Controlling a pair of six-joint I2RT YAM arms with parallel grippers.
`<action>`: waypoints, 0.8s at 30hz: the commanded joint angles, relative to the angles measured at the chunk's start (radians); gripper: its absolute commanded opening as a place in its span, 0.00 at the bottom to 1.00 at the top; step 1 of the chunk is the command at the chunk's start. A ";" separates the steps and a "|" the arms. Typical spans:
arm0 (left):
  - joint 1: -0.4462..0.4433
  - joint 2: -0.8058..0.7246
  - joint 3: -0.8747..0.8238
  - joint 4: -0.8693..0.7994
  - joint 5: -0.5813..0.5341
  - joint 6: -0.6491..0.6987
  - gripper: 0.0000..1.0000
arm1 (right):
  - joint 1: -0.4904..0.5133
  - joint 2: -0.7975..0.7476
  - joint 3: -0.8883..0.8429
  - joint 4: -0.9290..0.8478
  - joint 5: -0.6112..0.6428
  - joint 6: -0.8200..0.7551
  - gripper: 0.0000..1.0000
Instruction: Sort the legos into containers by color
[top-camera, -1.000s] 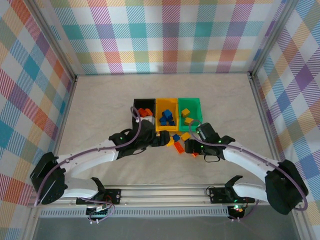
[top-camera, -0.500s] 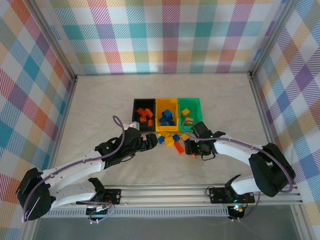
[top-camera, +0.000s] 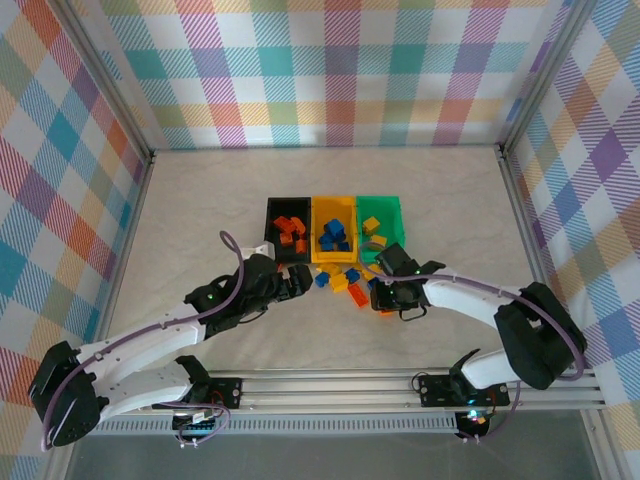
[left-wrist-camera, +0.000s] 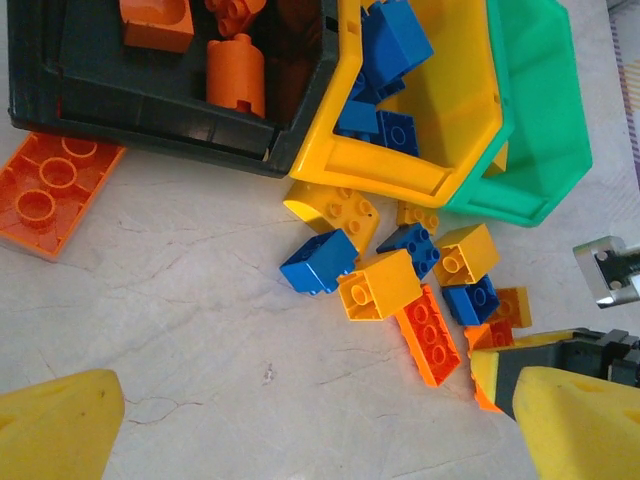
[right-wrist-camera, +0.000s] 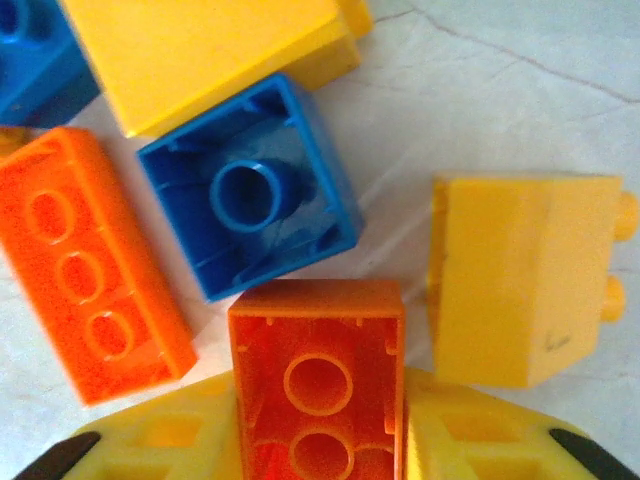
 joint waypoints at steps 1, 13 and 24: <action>0.020 -0.040 -0.012 -0.033 -0.021 0.012 1.00 | 0.013 -0.077 -0.032 -0.029 -0.055 0.011 0.35; 0.067 -0.211 0.009 -0.232 -0.144 0.056 1.00 | 0.035 -0.276 0.089 -0.086 -0.241 -0.015 0.29; 0.075 -0.294 -0.034 -0.311 -0.154 0.043 1.00 | 0.055 0.360 0.757 0.037 -0.326 -0.068 0.30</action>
